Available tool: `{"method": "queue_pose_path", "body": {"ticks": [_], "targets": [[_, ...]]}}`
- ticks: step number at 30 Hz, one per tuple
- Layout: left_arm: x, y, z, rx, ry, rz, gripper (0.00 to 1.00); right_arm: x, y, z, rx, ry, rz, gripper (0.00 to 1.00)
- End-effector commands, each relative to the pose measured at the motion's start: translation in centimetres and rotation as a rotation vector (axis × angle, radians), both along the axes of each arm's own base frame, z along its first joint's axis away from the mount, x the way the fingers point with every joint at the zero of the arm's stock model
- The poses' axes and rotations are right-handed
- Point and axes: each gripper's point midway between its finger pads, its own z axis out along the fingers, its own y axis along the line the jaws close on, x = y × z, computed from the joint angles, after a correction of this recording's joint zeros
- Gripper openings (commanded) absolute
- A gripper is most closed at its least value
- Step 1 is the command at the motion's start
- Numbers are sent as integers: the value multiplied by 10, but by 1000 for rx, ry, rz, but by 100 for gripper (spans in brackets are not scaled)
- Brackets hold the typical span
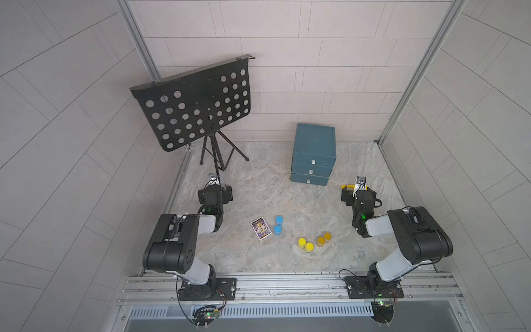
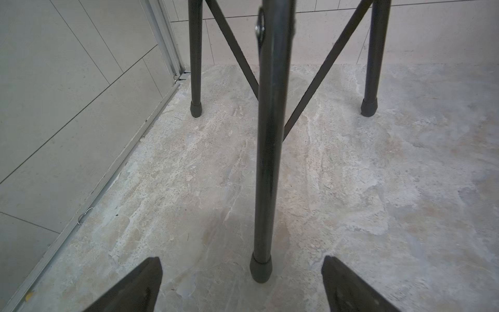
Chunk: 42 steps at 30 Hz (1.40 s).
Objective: Put the paint cans in the drawer according to color
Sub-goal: Open the drawer in the storage box.
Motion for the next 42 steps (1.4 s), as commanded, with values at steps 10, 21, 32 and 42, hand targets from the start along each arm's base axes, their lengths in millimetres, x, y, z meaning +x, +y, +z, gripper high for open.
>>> {"method": "queue_pose_path", "body": {"ticks": [10, 21, 32, 42], "targets": [[2, 0, 4, -5, -9, 0, 100, 3, -1, 8, 16, -19, 0, 100], [2, 0, 4, -5, -8, 0, 100, 3, -1, 8, 17, -19, -1, 100], [-17, -24, 52, 69, -27, -45, 100, -22, 10, 82, -59, -169, -29, 100], [-41, -75, 80, -311, 53, 13, 100, -54, 37, 158, 612, -223, -16, 100]]}}
